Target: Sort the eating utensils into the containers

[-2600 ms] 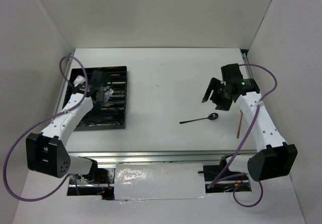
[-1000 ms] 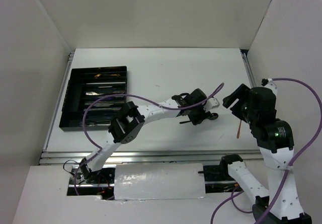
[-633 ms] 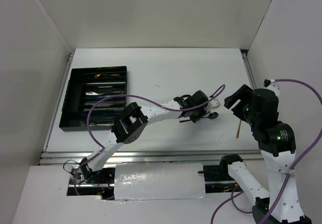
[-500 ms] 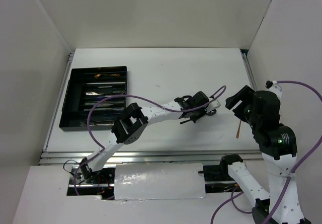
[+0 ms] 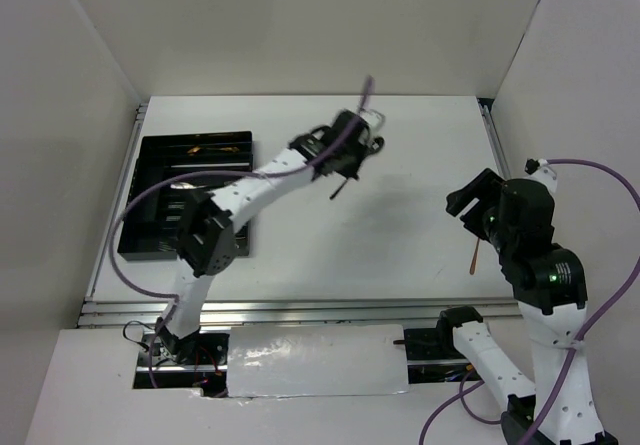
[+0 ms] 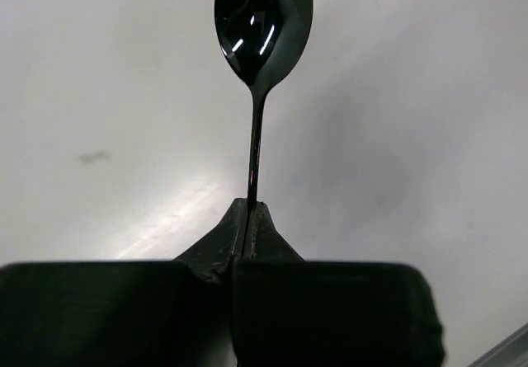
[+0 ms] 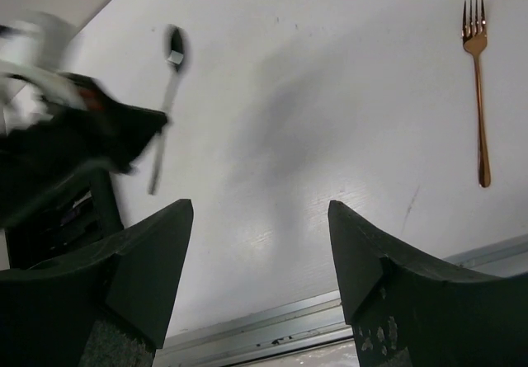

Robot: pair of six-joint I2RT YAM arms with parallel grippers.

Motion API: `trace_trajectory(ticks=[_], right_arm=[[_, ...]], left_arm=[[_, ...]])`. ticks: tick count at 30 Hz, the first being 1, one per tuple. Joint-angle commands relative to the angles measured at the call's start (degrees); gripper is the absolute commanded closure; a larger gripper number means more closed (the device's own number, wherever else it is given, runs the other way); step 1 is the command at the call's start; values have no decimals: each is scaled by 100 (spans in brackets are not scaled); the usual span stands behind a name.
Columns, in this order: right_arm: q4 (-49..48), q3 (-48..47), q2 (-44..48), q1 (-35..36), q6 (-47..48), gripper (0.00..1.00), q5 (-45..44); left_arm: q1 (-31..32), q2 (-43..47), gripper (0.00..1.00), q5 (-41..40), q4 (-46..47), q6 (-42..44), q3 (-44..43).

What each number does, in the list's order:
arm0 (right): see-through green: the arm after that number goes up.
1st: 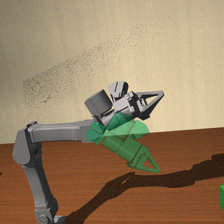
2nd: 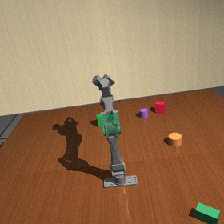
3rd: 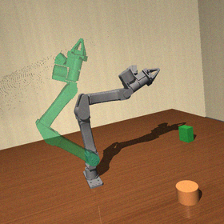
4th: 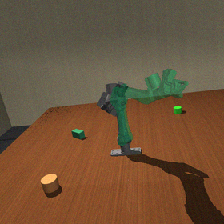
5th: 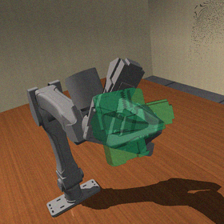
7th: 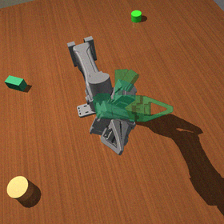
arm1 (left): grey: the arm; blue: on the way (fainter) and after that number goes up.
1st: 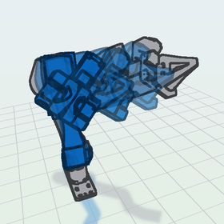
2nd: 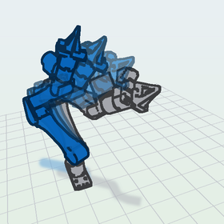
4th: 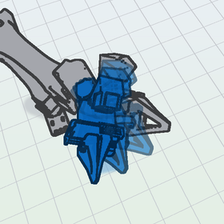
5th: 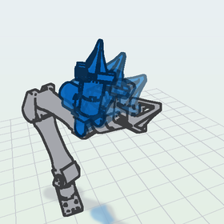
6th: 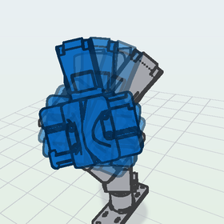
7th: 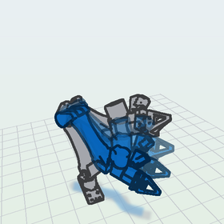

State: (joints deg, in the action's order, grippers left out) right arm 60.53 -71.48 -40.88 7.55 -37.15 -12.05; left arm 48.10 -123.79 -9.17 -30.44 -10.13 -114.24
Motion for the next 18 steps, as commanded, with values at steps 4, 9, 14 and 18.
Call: trace_trajectory(ticks=[4, 9, 14, 18], right_arm=[[-411, 143, -60, -26, -56, 26, 107], [-437, 222, -34, -26, -153, 26, 72], [-455, 310, -121, -26, -223, 26, 151], [-569, 433, -209, -26, -249, 26, 501]], left_arm=[[-1863, 1425, 100, 1082, 20, -2015, 322], [-3217, 2138, 100, 602, 265, -3318, 1183], [-3956, 2737, 100, -459, 1233, -4329, 2194], [-4229, 2492, 100, -1112, 1128, -5337, 1976]])
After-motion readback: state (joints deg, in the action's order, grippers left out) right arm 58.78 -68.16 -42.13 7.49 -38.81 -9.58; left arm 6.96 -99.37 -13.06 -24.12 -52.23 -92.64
